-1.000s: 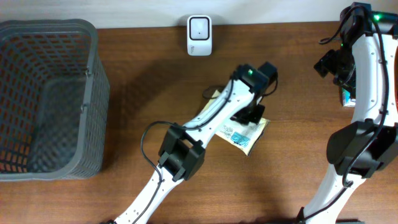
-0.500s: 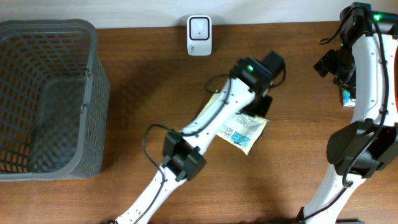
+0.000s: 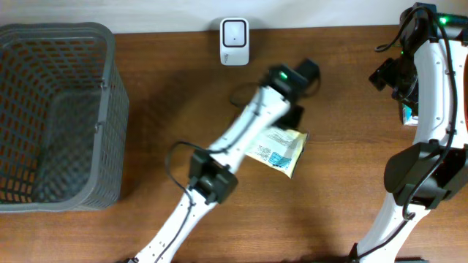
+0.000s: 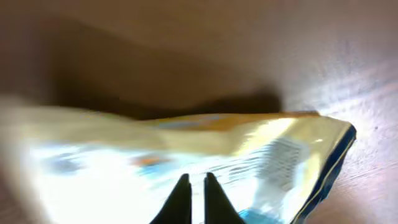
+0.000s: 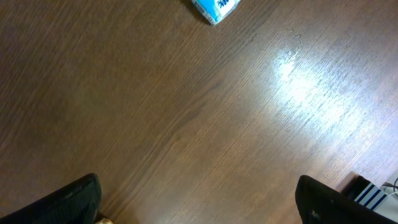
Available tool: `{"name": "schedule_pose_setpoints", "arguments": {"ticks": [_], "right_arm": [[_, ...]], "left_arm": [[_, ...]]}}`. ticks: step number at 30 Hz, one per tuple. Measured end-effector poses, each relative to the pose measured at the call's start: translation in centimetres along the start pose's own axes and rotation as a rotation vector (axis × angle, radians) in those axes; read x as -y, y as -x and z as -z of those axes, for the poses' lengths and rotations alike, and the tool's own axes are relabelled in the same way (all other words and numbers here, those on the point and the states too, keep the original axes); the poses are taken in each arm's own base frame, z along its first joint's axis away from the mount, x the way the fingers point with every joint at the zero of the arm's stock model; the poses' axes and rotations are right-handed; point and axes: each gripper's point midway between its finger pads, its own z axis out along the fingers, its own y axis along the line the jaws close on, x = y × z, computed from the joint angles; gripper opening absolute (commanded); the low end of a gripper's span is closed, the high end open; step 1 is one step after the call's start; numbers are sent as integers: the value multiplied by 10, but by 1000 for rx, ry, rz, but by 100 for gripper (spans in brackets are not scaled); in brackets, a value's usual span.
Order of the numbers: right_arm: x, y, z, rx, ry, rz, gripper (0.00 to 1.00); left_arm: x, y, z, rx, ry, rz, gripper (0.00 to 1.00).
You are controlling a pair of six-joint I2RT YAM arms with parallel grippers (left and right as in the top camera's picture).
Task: Scan the item barcode
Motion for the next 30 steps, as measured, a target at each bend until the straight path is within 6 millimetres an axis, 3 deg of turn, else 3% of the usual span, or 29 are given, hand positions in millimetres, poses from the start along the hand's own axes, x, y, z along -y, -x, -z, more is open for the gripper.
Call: {"name": "schedule_pose_setpoints", "arguments": {"ticks": [1,3,6,9,12,17,22,25,30], "right_arm": [[0,0,0,0,0,0,99],[0,0,0,0,0,0,99],[0,0,0,0,0,0,99],[0,0,0,0,0,1,99],[0,0,0,0,0,0,99],[0,0,0,0,0,0,99],[0,0,0,0,0,0,99],[0,0,0,0,0,0,99],[0,0,0,0,0,0,99]], "left_arm": [[-25,10,24,44,11,45,0],[-58,19,51,87,14,113,0],[-81,18,56,54,-58,165,0],[-74,-3,30,-87,-143,154,0],[-47,-37,-2,-258,-192,100,0],[0,-66,-16,-348,-211,-3,0],[14,-37,-24,-218,-255,-22,0],[6,-21,-26,-171,-264,27,0],[-19,-18,-37,-186,-249,109,0]]}}
